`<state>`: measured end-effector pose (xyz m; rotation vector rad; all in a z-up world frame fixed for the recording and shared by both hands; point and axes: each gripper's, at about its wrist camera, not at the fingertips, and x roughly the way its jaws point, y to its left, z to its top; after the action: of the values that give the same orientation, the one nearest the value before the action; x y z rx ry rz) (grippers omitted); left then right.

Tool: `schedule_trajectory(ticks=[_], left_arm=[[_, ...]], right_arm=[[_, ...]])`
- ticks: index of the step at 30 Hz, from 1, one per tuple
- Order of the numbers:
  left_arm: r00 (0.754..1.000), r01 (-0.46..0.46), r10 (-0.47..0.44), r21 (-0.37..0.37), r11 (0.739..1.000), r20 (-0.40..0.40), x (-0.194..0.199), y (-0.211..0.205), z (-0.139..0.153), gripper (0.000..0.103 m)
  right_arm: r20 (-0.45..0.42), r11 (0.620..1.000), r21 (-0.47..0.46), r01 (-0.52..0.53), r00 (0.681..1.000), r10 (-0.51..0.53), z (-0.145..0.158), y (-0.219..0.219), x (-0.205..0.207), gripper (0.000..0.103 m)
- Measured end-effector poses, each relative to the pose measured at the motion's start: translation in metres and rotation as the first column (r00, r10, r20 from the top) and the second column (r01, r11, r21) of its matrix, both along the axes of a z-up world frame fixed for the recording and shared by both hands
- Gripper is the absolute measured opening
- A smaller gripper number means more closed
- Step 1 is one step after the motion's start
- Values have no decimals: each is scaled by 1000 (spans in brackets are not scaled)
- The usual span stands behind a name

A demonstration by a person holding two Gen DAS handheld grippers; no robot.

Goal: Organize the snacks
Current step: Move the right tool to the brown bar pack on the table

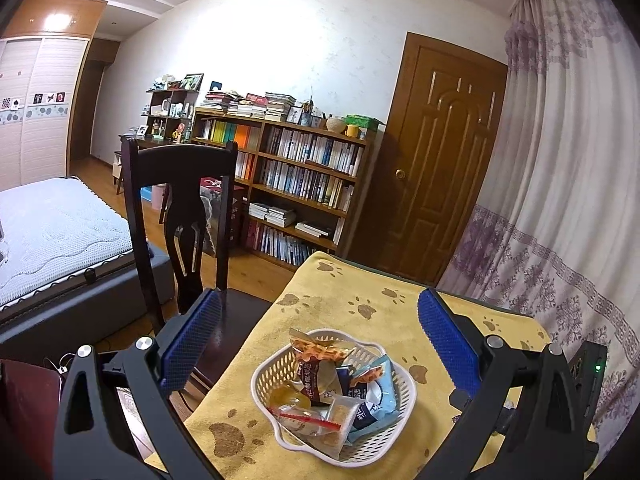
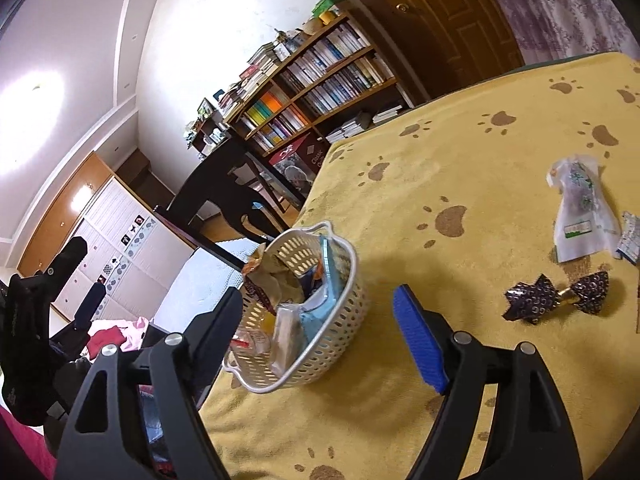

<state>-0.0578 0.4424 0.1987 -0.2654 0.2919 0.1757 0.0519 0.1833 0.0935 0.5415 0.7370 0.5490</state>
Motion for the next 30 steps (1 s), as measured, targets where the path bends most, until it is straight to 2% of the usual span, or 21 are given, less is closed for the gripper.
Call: schedule_trajectory(ticks=[9,15,25,30], left_arm=[[999,32,-31,17,999,-23,8,-11,-6,100],[998,47,-46,25,999,-41,14,-17,-10,100],[995,78,-74,49,996,-72,22,-31,-17,100],[993,96,-90,69,993,-81,22,-39,-20,100]], right_arm=[[-28,998,-22,66,997,-66,-14,-32,0,77],[-38,988,-68,139,989,-141,-24,-69,-1,77],[-6,927,-189,323,944,-330,-35,-160,1,77],[-25,911,-255,325,939,-342,-48,-189,24,77]])
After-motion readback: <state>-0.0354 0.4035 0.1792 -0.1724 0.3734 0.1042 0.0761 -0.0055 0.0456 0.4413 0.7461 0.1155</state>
